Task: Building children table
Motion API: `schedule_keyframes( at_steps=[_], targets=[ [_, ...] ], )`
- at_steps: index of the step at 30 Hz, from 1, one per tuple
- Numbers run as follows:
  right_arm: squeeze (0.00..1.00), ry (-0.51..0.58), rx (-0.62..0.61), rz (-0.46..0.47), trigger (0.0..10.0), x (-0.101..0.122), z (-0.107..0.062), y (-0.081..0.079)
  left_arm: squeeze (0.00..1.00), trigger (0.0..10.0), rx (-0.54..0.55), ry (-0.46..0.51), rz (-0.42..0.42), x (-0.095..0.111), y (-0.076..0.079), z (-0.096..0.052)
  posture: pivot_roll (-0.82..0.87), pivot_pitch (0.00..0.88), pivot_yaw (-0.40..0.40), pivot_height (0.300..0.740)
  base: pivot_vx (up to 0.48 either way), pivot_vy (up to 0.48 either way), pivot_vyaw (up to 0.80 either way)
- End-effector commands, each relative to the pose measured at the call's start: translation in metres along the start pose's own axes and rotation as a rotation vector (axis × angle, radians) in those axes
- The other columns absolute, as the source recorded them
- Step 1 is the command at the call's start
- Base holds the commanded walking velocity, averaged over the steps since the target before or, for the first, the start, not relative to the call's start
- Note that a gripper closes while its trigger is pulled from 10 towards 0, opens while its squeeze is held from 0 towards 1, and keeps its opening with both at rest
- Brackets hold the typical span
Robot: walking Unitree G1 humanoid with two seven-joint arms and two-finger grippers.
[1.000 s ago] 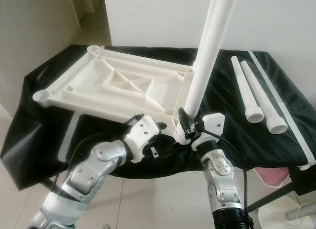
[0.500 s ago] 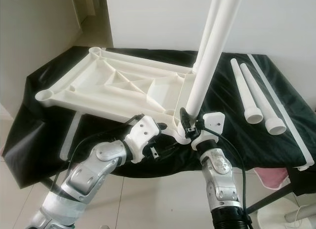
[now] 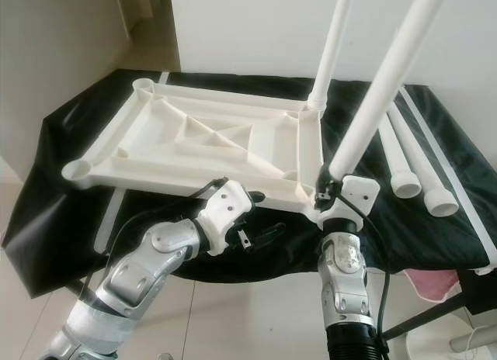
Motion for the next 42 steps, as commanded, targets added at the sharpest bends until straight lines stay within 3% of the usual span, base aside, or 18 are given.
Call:
schedule_keyframes(
  at_steps=[1, 4, 9, 20, 33, 34, 35, 42],
  targets=[
    [0.00, -0.206, -0.115, -0.030, 10.0, -0.045, -0.013, 0.022, 0.00, 10.0, -0.081, -0.010, 0.005, 0.002, 0.010, 0.003, -0.05, 0.045, -0.024, 0.740, 0.000, 0.000, 0.00],
    [0.00, -0.243, -0.181, -0.022, 10.0, -0.049, -0.013, 0.020, 0.00, 10.0, -0.085, -0.008, 0.005, 0.003, 0.010, 0.004, -0.05, 0.049, -0.026, 0.740, 0.000, 0.000, 0.00],
    [0.00, -0.254, -0.178, 0.009, 10.0, -0.050, -0.011, 0.009, 0.00, 10.0, -0.086, -0.006, 0.009, 0.004, 0.010, 0.005, -0.05, 0.056, -0.030, 0.740, 0.000, 0.000, 0.00],
    [0.00, -0.245, -0.230, 0.066, 10.0, -0.046, -0.009, 0.012, 0.00, 10.0, -0.080, 0.003, 0.010, 0.007, 0.008, 0.007, -0.06, 0.060, -0.027, 0.740, 0.000, 0.000, 0.00],
    [0.01, -0.188, -0.219, 0.067, 10.0, -0.036, -0.006, 0.010, 0.00, 10.0, -0.091, 0.002, 0.014, 0.008, 0.010, 0.007, -0.06, 0.061, -0.018, 0.740, 0.000, 0.000, 0.00],
    [0.45, -0.178, -0.214, 0.068, 10.0, -0.035, -0.006, 0.010, 0.00, 10.0, -0.092, 0.001, 0.014, 0.008, 0.010, 0.007, -0.06, 0.060, -0.019, 0.740, 0.000, 0.000, 0.00],
    [1.00, -0.161, -0.200, 0.076, 10.0, -0.032, -0.005, 0.009, 0.00, 10.0, -0.093, 0.001, 0.014, 0.008, 0.010, 0.008, -0.06, 0.062, -0.020, 0.740, 0.000, 0.000, 0.00],
    [1.00, -0.081, -0.140, 0.070, 10.0, -0.020, -0.001, 0.012, 0.00, 10.0, -0.094, 0.001, 0.014, 0.009, 0.010, 0.008, -0.06, 0.060, -0.019, 0.740, 0.000, 0.000, 0.00]
  ],
)
Point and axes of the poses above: a point about 5 cm out from each wrist's last joint towards the gripper, its own z axis pointing out of the wrist towards the gripper, its own x axis along the axis of the wrist's last joint, y = z × x, the point moved 4 cm from there along z, pointing out of the wrist towards the gripper, and after that the axes turned 9 degrees about -z, right-handed, at the moved point
